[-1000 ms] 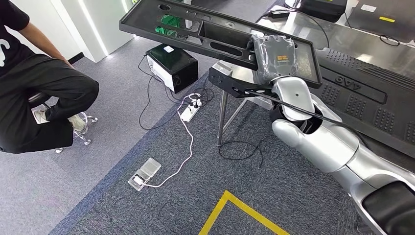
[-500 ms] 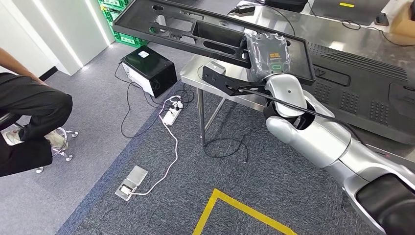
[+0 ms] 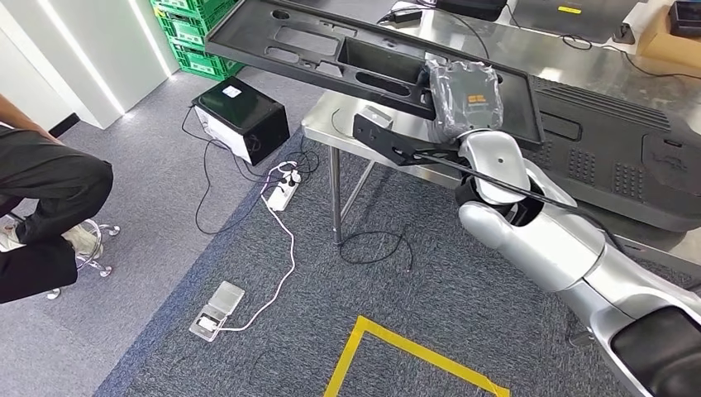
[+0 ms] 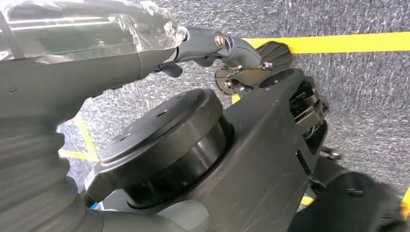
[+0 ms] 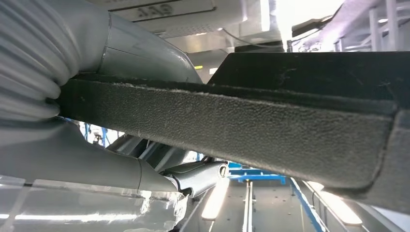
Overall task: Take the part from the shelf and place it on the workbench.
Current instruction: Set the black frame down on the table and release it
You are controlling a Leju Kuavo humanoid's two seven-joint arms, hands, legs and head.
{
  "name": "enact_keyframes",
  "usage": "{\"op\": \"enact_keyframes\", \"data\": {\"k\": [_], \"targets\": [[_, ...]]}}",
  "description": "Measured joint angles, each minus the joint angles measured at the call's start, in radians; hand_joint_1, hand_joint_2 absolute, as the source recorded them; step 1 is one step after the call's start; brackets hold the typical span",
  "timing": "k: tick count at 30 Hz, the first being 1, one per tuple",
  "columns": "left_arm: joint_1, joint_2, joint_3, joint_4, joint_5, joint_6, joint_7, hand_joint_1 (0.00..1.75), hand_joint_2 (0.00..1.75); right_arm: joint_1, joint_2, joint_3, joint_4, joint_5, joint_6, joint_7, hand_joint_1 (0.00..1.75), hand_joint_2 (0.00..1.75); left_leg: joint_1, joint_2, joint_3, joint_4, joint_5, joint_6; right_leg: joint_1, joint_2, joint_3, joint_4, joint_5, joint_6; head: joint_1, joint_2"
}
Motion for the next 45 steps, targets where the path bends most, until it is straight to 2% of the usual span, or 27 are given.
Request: {"op": "enact_keyframes", "data": {"k": [2,3,6,8,9,11,13,14,15,17,18,20,23,24,26,28,29,30,31,33,34,37,39,42,43,44,45], "targets": [[-0.001,0.000,0.000,0.000,0.000,0.000,0.000,0.00,1.75,-0.002,0.000,0.000,0.000,0.000,0.000,0.000,1.75,1.75,-0.001,0.008,-0.002,0.011,-0.008,-0.009,0.002,-0.019,0.061,-0.121,0.040,-0.002,0.009,0.000],[-0.001,0.000,0.000,0.000,0.000,0.000,0.000,0.00,1.75,-0.002,0.000,0.000,0.000,0.000,0.000,0.000,1.75,1.75,-0.003,0.011,-0.003,0.015,-0.010,-0.014,0.004,-0.024,0.075,-0.151,0.046,-0.006,0.011,0.000],[-0.001,0.000,0.000,0.000,0.000,0.000,0.000,0.00,1.75,-0.003,-0.001,0.000,0.001,0.000,0.000,0.001,1.75,1.75,-0.005,0.020,-0.003,0.017,-0.011,-0.028,0.008,-0.011,0.073,-0.160,0.045,-0.023,0.003,0.000],[-0.002,0.000,0.000,0.000,0.000,0.000,-0.001,0.00,1.75,-0.004,-0.001,0.000,0.002,0.000,0.000,0.002,1.75,1.75,-0.002,0.013,-0.009,0.044,-0.034,-0.039,0.006,-0.001,0.073,-0.163,0.050,-0.033,-0.004,0.000],[-0.002,0.000,0.000,0.000,0.000,0.000,-0.002,0.00,1.75,-0.005,-0.001,0.000,0.002,0.000,0.000,0.002,1.75,1.75,0.000,0.005,-0.022,0.081,-0.059,-0.043,0.005,0.003,0.073,-0.165,0.052,-0.037,-0.010,0.000],[-0.001,0.000,0.000,0.000,0.000,0.000,-0.002,0.00,1.75,-0.005,0.001,0.000,0.002,0.000,0.000,0.002,1.75,1.75,0.001,-0.009,-0.078,0.210,-0.125,-0.046,0.006,0.013,0.073,-0.165,0.053,-0.041,-0.024,0.000],[0.000,0.000,0.000,0.000,0.000,0.000,-0.002,0.00,1.75,-0.005,0.001,0.001,0.004,0.000,0.001,0.002,1.75,1.75,0.000,-0.013,-0.120,0.297,-0.149,-0.044,0.010,0.025,0.073,-0.165,0.053,-0.042,-0.034,0.000],[0.001,0.000,0.000,0.000,0.000,-0.001,-0.002,0.00,1.75,-0.005,0.001,0.001,0.004,0.000,0.002,0.002,1.75,1.75,-0.002,-0.015,-0.117,0.287,-0.133,-0.040,0.011,0.031,0.073,-0.165,0.053,-0.043,-0.037,0.000],[0.001,0.000,0.000,0.000,0.000,-0.001,-0.002,0.00,1.75,-0.005,0.001,0.001,0.005,0.000,0.002,0.002,1.75,1.75,-0.003,-0.018,-0.096,0.240,-0.101,-0.033,0.013,0.037,0.074,-0.165,0.054,-0.043,-0.041,0.000],[0.000,0.001,0.000,0.000,0.000,-0.001,-0.002,0.00,1.75,-0.005,0.002,0.001,0.005,0.000,0.002,0.002,1.75,1.75,-0.008,-0.043,-0.036,0.102,-0.037,-0.017,0.014,0.048,0.074,-0.164,0.054,-0.042,-0.045,0.000],[0.000,0.001,0.000,0.000,0.000,-0.001,-0.002,0.00,1.75,-0.005,0.002,0.001,0.005,0.000,0.002,0.002,1.75,1.75,-0.011,-0.054,-0.015,0.051,-0.019,-0.012,0.012,0.053,0.073,-0.164,0.055,-0.040,-0.046,0.000],[0.000,0.002,0.000,0.000,0.000,-0.001,-0.002,0.00,1.75,-0.005,0.002,0.001,0.006,0.000,0.002,0.002,1.75,1.75,-0.016,-0.061,-0.003,0.019,-0.013,-0.007,0.008,0.061,0.069,-0.165,0.058,-0.032,-0.047,0.000],[-0.001,0.001,0.000,0.000,0.000,-0.001,-0.002,0.00,1.75,-0.006,0.002,0.000,0.007,0.000,0.002,0.002,1.75,1.75,-0.014,-0.043,0.003,-0.005,0.000,0.006,0.005,0.054,0.062,-0.153,0.046,-0.018,-0.049,0.000],[-0.001,0.001,0.000,0.000,0.000,-0.002,-0.002,0.00,1.75,-0.007,0.002,0.000,0.007,0.000,0.002,0.002,1.75,1.75,-0.012,-0.036,0.006,-0.013,0.005,0.011,0.007,0.043,0.048,-0.121,0.024,-0.014,-0.044,0.000],[-0.001,0.001,0.000,0.000,0.000,-0.002,-0.002,0.00,1.75,-0.008,0.002,0.000,0.008,0.000,0.002,0.002,1.75,1.75,-0.010,-0.024,0.006,-0.019,0.009,0.015,0.006,0.020,-0.004,-0.005,-0.038,-0.007,-0.031,0.000],[0.000,0.001,0.000,0.000,0.000,-0.002,-0.002,0.00,1.75,-0.005,0.003,0.000,0.009,0.000,0.003,0.001,1.75,1.75,-0.010,-0.012,0.005,-0.017,0.008,0.015,0.003,0.013,-0.047,0.090,-0.068,-0.001,-0.021,0.000],[0.000,0.001,0.000,0.000,0.000,-0.002,-0.002,0.00,1.75,-0.004,0.003,0.000,0.011,0.000,0.003,0.001,1.75,1.75,-0.010,-0.006,0.005,-0.016,0.007,0.014,0.001,0.010,-0.046,0.089,-0.056,0.001,-0.015,0.000],[0.000,0.001,0.000,0.000,0.000,-0.002,-0.002,0.00,1.75,-0.004,0.003,0.001,0.012,-0.001,0.003,0.002,1.75,1.75,-0.009,0.000,0.005,-0.014,0.005,0.012,0.000,0.005,-0.026,0.048,-0.028,0.003,-0.010,0.000],[-0.001,0.000,0.000,0.000,0.000,-0.002,-0.002,0.00,1.75,-0.005,0.003,0.001,0.012,-0.001,0.003,0.002,1.75,1.75,-0.008,0.005,0.006,-0.009,0.002,0.008,-0.001,-0.003,0.009,-0.021,0.007,0.004,-0.004,0.000],[-0.002,0.000,0.000,0.000,0.000,-0.003,-0.003,0.00,1.75,-0.008,0.003,0.000,0.013,-0.001,0.002,0.002,1.75,1.75,-0.010,0.014,0.003,0.001,-0.006,-0.002,0.005,-0.022,0.066,-0.140,0.047,-0.003,0.002,0.000],[-0.002,0.000,0.000,0.000,0.000,-0.003,-0.003,0.00,1.75,-0.009,0.004,0.000,0.013,-0.001,0.002,0.002,1.75,1.75,-0.011,0.018,0.002,0.006,-0.009,-0.006,0.008,-0.025,0.078,-0.166,0.051,-0.009,0.003,0.000],[-0.001,0.000,0.000,0.000,0.000,-0.003,-0.003,0.00,1.75,-0.009,0.002,0.000,0.014,-0.001,0.002,0.004,1.75,1.75,-0.011,0.027,0.003,0.009,-0.012,-0.021,0.011,-0.010,0.078,-0.174,0.051,-0.027,-0.004,0.000],[-0.002,0.000,0.000,0.000,0.000,-0.003,-0.004,0.00,1.75,-0.011,0.002,-0.001,0.014,-0.002,0.002,0.005,1.75,1.75,-0.007,0.014,-0.009,0.048,-0.043,-0.033,0.008,0.000,0.080,-0.179,0.056,-0.038,-0.010,0.000],[0.000,0.000,0.000,0.000,0.000,-0.003,-0.005,0.00,1.75,-0.011,0.003,0.000,0.014,-0.004,0.002,0.009,1.75,1.75,-0.002,-0.012,-0.086,0.231,-0.138,-0.044,0.007,0.015,0.080,-0.180,0.058,-0.044,-0.029,0.000],[0.000,0.000,0.000,0.000,0.000,-0.003,-0.005,0.00,1.75,-0.010,0.003,0.000,0.014,-0.004,0.003,0.010,1.75,1.75,-0.001,-0.014,-0.110,0.282,-0.154,-0.045,0.007,0.021,0.080,-0.180,0.058,-0.044,-0.033,0.000],[0.001,0.000,0.000,0.000,0.000,-0.003,-0.005,0.00,1.75,-0.010,0.003,0.000,0.015,-0.005,0.003,0.011,1.75,1.75,-0.002,-0.014,-0.121,0.301,-0.151,-0.044,0.008,0.027,0.080,-0.179,0.058,-0.044,-0.036,0.000],[0.001,0.000,0.000,0.000,0.000,-0.003,-0.005,0.00,1.75,-0.010,0.003,0.000,0.015,-0.005,0.003,0.012,1.75,1.75,-0.002,-0.016,-0.113,0.280,-0.128,-0.041,0.008,0.034,0.081,-0.179,0.058,-0.044,-0.040,0.000]]}}
